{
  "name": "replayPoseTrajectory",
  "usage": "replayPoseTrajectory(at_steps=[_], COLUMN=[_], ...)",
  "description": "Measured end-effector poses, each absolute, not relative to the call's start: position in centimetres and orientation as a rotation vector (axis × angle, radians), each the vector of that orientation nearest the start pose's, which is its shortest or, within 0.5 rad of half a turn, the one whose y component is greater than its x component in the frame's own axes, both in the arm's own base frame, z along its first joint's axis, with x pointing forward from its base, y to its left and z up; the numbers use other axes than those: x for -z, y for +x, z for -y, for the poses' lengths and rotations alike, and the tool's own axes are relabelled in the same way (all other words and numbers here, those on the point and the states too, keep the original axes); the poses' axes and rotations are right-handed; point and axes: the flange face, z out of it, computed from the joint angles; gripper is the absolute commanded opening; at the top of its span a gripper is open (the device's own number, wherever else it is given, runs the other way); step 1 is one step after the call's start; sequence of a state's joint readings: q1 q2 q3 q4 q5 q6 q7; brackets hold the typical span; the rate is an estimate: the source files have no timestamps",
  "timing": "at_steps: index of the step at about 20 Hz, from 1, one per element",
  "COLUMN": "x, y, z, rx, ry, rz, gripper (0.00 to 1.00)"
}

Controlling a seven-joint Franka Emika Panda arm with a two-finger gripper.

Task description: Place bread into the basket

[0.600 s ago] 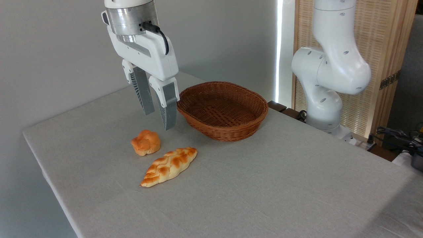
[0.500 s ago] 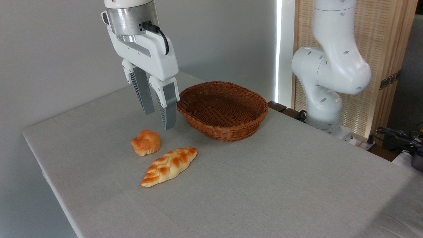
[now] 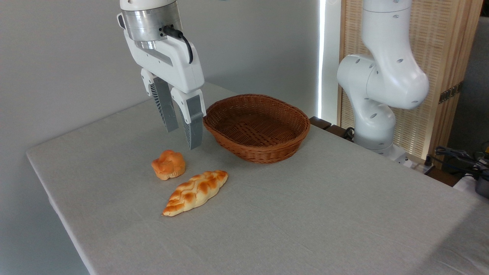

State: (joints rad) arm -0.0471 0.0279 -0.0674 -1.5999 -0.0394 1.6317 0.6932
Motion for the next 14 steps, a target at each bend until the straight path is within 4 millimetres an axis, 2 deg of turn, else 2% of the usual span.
replayPoseTrajectory(at_steps=[7,14], x=[-60.1,-58.7], y=[56.4,56.3], z=[7.2,11.6], rx=[0.035,0.121], ry=[-2.926,-2.957], rz=[-1.255,-1.359], gripper=[1.00,1.00])
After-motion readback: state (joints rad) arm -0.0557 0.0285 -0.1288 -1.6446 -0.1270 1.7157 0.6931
